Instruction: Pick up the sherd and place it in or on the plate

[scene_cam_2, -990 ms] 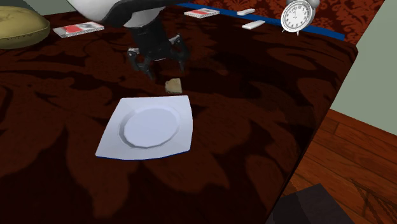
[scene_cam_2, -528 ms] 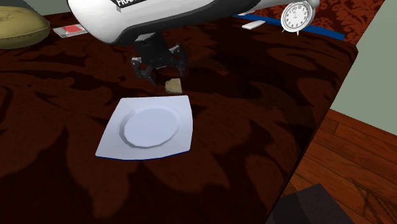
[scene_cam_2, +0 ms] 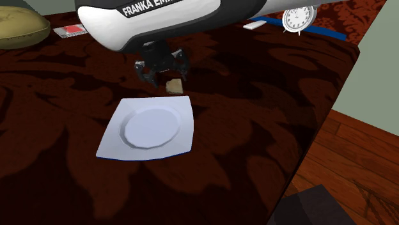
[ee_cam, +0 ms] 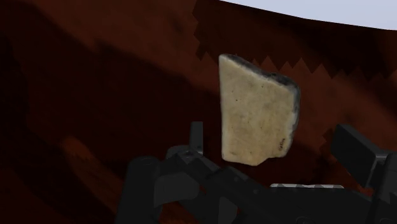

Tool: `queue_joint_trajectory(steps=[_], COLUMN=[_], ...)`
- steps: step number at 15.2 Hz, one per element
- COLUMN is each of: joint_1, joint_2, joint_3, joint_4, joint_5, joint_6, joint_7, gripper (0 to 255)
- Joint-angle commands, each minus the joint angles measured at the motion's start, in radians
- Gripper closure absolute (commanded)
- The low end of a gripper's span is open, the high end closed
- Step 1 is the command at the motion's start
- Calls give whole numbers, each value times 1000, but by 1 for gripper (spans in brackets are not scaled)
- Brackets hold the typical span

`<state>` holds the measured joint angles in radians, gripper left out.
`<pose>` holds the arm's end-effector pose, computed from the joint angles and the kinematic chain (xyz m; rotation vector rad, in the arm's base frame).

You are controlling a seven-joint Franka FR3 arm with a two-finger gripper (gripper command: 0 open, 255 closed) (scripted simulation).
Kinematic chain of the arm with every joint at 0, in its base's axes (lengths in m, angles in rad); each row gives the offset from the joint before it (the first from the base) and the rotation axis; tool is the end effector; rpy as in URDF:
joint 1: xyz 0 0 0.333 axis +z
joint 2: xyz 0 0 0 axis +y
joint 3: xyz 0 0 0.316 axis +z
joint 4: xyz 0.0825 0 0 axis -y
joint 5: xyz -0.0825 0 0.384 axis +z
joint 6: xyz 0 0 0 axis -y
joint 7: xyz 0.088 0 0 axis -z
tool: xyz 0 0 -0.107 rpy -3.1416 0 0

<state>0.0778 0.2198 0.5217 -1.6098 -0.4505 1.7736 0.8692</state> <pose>0.5484 0.2967 0.5141 2.8537 -0.2596 0.2956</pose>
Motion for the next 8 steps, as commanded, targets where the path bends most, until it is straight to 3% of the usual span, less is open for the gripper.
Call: queue_joint_trajectory(steps=[1,2,8], joint_1=[0,0,0], joint_2=[0,0,0], joint_3=[0,0,0], joint_4=[0,0,2], joint_5=[0,0,0], joint_6=[0,0,-2], joint_7=[0,0,0], gripper=[0,255,255])
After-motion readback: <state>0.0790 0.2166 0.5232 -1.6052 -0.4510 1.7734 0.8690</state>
